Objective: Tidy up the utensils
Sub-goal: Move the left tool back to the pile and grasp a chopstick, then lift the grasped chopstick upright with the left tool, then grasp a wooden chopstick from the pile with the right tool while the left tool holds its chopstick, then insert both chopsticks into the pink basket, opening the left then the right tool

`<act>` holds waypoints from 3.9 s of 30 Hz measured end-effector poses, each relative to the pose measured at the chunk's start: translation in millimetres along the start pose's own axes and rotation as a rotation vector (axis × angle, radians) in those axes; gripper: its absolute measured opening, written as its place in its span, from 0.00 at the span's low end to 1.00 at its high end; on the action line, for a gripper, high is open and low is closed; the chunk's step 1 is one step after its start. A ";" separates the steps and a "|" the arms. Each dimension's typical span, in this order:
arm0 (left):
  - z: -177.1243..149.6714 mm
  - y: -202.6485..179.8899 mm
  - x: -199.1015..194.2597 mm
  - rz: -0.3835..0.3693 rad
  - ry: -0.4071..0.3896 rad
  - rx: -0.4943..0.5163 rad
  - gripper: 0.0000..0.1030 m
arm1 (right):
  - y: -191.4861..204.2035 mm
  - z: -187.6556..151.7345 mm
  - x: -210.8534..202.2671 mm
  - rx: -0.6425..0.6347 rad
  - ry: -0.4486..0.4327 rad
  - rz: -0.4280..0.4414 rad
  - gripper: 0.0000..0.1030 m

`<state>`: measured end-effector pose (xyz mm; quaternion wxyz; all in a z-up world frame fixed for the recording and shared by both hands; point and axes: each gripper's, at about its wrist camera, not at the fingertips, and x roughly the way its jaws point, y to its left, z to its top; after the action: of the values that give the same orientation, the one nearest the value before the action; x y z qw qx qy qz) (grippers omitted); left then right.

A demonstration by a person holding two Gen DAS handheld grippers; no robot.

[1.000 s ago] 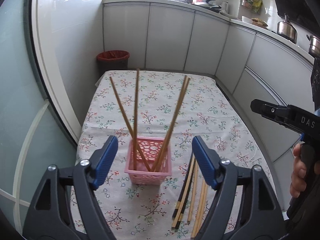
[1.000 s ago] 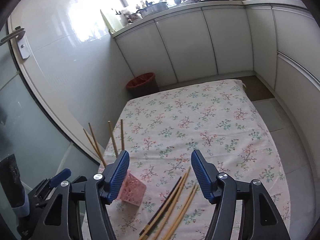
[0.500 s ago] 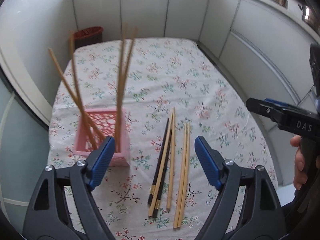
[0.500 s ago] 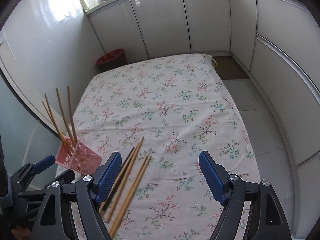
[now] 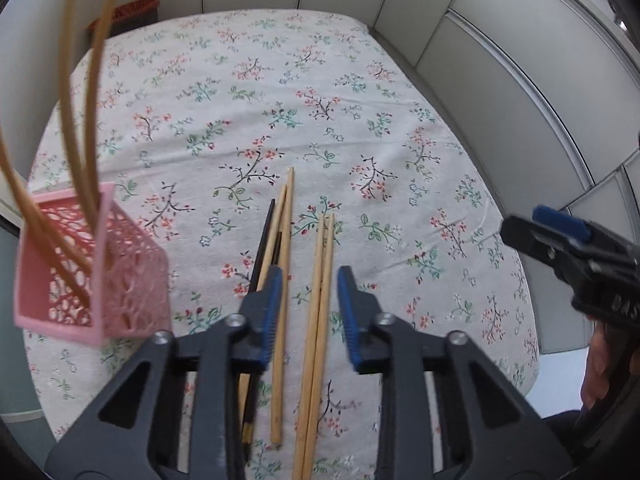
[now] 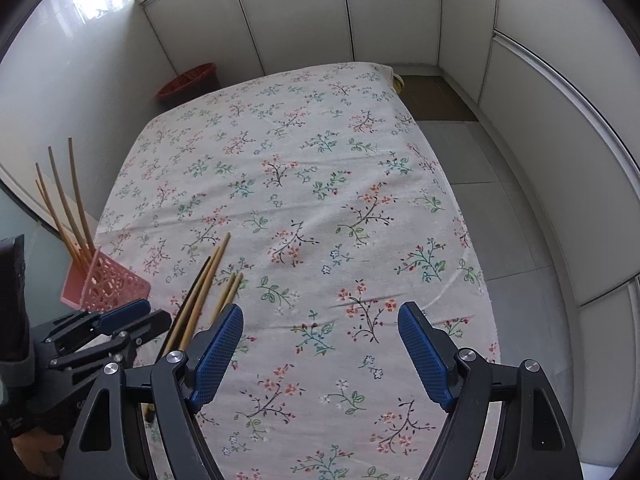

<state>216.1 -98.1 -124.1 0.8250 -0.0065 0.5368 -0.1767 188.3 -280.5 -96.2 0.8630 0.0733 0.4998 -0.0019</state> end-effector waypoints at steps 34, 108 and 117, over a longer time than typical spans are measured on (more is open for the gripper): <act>29.5 -11.2 41.5 0.092 -0.070 0.048 0.06 | -18.2 0.6 30.1 0.039 0.086 -0.010 0.79; -44.6 41.3 -197.0 0.038 -0.631 0.055 0.06 | 63.9 -2.2 -108.1 -0.085 -0.321 0.176 0.06; -37.4 54.2 -228.8 0.083 -0.802 0.003 0.06 | 78.0 14.3 -164.2 -0.122 -0.484 0.232 0.06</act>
<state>115.7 27.7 51.2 0.9754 -0.0519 0.1719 -0.1275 124.4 -216.7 62.3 0.9547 0.0756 0.2663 0.1096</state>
